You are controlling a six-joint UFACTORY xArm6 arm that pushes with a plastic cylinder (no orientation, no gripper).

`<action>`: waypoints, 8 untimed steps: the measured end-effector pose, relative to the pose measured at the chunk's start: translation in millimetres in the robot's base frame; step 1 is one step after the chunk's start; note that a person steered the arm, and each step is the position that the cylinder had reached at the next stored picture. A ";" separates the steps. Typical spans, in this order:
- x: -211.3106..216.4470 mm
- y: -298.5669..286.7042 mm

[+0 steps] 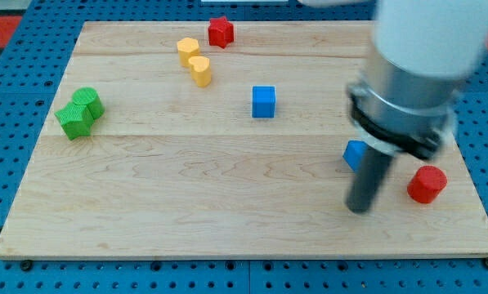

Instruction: Place red circle to the bottom of the red star

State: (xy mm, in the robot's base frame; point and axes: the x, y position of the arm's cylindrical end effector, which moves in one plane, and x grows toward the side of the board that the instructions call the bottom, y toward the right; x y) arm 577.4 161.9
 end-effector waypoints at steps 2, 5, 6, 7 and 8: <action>-47.3 66.9; -146.9 55.4; -172.1 19.7; -135.9 36.0; -80.7 -4.2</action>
State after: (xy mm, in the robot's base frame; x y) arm 496.6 157.7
